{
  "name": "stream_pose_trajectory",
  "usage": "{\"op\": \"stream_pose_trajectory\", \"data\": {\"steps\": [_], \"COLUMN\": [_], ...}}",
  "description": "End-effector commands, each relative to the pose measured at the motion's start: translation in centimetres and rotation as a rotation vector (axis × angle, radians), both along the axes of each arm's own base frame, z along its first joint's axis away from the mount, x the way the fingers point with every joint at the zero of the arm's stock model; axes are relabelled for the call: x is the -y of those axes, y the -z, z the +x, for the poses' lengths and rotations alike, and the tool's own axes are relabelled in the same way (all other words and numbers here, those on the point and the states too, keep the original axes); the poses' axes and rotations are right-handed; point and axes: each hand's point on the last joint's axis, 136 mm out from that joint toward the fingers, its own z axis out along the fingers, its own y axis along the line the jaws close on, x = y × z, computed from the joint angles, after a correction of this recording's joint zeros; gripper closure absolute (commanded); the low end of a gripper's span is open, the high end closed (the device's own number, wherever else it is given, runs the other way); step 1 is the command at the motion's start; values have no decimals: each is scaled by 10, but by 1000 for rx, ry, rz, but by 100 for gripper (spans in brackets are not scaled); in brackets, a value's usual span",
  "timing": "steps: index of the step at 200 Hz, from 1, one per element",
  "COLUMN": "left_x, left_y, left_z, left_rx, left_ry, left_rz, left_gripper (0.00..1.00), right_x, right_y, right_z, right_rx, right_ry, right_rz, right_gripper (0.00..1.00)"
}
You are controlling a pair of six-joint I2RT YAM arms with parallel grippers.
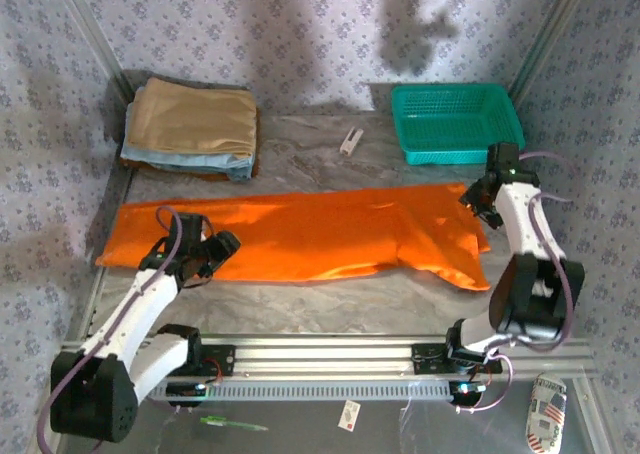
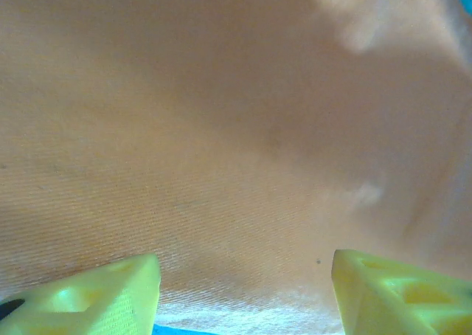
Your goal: Fold and stack the trousers
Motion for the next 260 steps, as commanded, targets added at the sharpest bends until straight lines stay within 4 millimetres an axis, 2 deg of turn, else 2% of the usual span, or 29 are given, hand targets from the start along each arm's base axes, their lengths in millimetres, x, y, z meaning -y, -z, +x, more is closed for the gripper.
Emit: {"op": "stream_pose_trajectory", "data": {"steps": [1, 45, 51, 59, 107, 115, 135, 145, 169, 202, 207, 260], "left_x": [9, 10, 10, 10, 15, 15, 14, 14, 14, 14, 14, 13], "left_y": [4, 7, 8, 9, 14, 13, 12, 11, 9, 7, 7, 4], "left_z": [1, 0, 0, 0, 4, 5, 5, 5, 4, 4, 4, 7], "left_rx": [12, 20, 22, 22, 1, 3, 7, 7, 11, 13, 13, 21], "left_ry": [55, 99, 98, 98, 122, 124, 119, 117, 116, 110, 109, 101], "left_rz": [-19, -2, -1, 1, -10, -9, -10, -11, -13, -13, -14, -14], "left_gripper": [37, 35, 35, 35, 35, 35, 35, 35, 35, 35, 35, 36], "right_x": [0, 4, 3, 1, -4, -5, -8, -8, -10, -17, -18, -34], "right_y": [1, 34, 34, 46, 59, 60, 57, 53, 40, 14, -2, -85], "right_z": [15, -8, -5, -16, -20, -19, -13, -9, -3, -2, 7, 24], "right_rx": [-4, -143, -131, -166, -197, -190, -160, -142, -103, -77, -36, 138], "right_ry": [-39, -48, -52, -58, -75, -75, -90, -93, -106, -145, -154, -206], "right_rz": [29, -14, -10, 1, 26, 37, 57, 54, 36, -25, -47, -137], "right_gripper": [36, 36, 36, 36, 39, 42, 62, 75, 92, 100, 100, 100]}}
